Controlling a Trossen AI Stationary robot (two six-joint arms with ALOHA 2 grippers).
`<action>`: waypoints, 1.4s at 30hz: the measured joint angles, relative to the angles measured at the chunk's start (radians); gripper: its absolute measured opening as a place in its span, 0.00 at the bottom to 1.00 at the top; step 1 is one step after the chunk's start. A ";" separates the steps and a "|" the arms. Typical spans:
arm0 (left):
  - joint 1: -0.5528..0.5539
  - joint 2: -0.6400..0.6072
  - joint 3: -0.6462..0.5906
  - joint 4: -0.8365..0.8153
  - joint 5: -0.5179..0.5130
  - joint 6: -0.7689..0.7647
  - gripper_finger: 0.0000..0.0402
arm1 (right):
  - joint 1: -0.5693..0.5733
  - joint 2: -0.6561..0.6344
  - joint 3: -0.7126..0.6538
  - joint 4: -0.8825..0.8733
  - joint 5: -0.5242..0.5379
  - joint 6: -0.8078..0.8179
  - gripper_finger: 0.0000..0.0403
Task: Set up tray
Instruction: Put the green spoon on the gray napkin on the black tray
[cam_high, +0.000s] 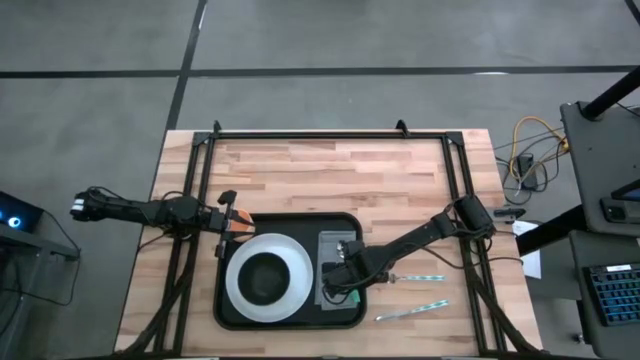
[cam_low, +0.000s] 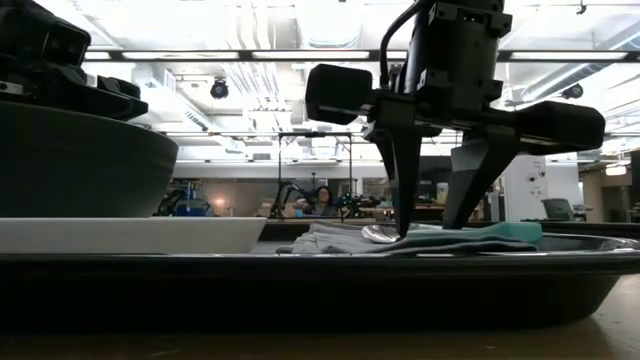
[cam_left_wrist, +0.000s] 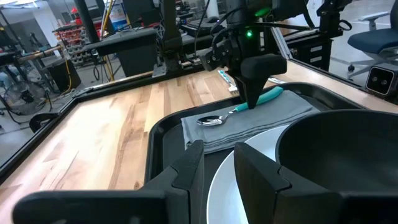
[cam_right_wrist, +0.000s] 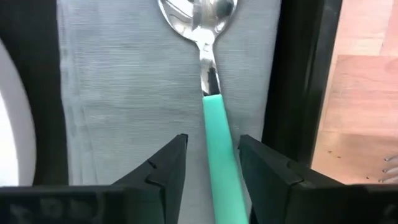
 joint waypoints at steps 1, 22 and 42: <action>0.000 0.000 0.000 0.000 0.000 0.000 0.18 | 0.000 0.000 0.001 0.001 0.006 -0.004 0.35; 0.000 0.000 0.000 0.000 0.000 0.000 0.18 | 0.000 0.013 0.003 0.017 -0.038 -0.030 0.16; 0.000 0.000 0.000 0.000 0.000 0.000 0.18 | -0.002 0.027 0.047 0.015 -0.011 -0.018 0.03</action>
